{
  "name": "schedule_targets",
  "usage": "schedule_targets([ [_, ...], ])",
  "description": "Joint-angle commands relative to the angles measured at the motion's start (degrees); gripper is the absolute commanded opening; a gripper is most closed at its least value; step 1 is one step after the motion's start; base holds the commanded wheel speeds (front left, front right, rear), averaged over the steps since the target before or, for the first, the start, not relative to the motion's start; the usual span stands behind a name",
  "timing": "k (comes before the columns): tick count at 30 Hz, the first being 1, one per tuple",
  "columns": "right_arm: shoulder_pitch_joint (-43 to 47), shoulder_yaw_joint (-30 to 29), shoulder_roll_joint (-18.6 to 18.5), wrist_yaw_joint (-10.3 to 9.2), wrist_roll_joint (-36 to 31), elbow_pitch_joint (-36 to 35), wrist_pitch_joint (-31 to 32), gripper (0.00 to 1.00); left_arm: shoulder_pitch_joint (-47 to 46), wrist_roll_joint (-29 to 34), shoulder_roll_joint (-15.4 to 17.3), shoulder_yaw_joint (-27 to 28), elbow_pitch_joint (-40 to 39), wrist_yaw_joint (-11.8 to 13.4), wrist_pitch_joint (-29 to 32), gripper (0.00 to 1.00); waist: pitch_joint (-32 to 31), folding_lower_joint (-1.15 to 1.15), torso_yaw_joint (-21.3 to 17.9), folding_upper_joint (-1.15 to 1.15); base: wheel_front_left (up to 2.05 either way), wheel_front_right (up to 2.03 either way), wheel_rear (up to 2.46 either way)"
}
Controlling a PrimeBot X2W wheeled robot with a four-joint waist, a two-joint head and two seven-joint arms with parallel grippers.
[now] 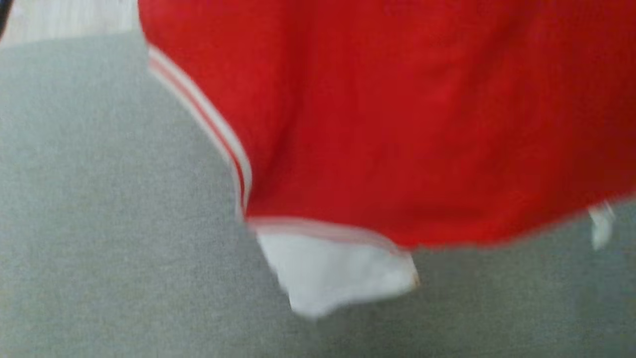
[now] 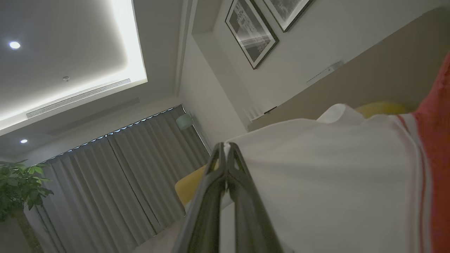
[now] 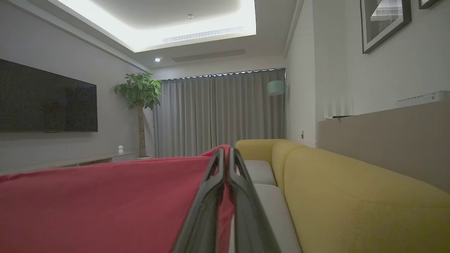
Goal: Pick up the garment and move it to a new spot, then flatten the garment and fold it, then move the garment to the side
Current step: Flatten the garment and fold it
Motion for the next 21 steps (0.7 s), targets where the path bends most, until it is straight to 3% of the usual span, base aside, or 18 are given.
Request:
schedule_targets([
  [1,-1.8,-0.2,-0.7,-0.04,-0.6,-0.8,-0.1,0.00,-4.3,0.7,1.7,2.8,-0.1,-0.1,-0.3,0.00,4.0,-0.02,0.8,0.00,0.00,0.00,0.00],
  [7,-13.3,1.2,3.7,-0.04,-7.6,8.3,-5.0,0.00,-16.0,7.4,-3.8,2.7,12.4,0.2,-7.1,0.00,10.5,-0.02,1.6,0.00,0.00,0.00,0.00],
  [12,-20.4,0.5,5.6,-0.04,-13.8,13.4,-8.9,0.00,-21.6,10.6,-6.6,4.1,16.4,0.4,-9.2,0.00,13.2,-0.02,2.3,0.00,0.00,0.00,0.00],
  [15,-20.6,2.5,6.4,-0.04,-14.8,15.0,-9.4,0.00,-19.7,11.9,-6.7,5.2,14.4,0.0,-9.3,0.00,14.2,-0.02,3.0,0.00,0.00,0.00,0.00],
  [21,-16.0,5.8,7.1,-0.04,-15.2,18.0,-9.9,0.00,-6.8,14.7,-4.3,6.8,6.6,0.3,-9.4,0.00,15.4,-0.02,5.1,0.00,0.00,0.00,0.00],
])
